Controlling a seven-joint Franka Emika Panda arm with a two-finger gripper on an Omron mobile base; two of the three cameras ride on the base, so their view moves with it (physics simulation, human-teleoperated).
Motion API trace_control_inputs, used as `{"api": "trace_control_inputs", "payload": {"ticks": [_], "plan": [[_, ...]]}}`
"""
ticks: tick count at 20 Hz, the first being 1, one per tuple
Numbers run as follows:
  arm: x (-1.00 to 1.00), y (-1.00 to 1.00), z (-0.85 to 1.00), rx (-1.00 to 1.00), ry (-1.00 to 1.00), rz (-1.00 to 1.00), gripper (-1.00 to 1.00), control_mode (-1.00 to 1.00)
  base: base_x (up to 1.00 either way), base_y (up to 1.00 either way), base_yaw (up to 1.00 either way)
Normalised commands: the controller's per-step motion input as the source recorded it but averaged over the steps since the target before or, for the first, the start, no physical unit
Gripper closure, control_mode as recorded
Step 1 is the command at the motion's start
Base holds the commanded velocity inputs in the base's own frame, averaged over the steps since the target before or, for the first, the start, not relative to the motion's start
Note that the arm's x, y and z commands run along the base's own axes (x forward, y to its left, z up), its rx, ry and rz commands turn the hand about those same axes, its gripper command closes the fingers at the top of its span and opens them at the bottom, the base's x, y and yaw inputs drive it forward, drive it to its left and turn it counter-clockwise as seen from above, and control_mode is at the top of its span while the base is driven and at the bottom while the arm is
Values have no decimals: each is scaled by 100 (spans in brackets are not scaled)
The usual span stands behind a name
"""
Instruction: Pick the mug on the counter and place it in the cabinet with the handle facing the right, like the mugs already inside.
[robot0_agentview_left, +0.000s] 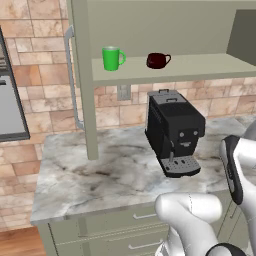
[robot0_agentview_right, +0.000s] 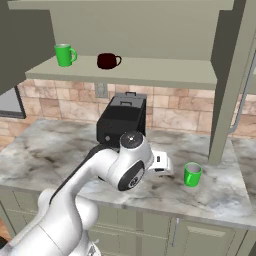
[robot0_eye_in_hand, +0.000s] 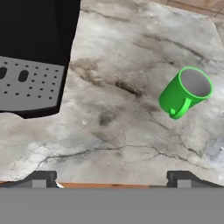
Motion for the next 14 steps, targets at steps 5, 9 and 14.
{"api": "trace_control_inputs", "payload": {"ticks": [5, 9, 14], "plan": [[4, -30, -18, 0, 0, -3, -100, -100, 0, 0, 0], [11, -26, -16, 0, 0, -4, -100, -100, 0, 0, 0], [7, -22, -17, 0, 0, -5, -100, -100, 0, 0, 0]]}}
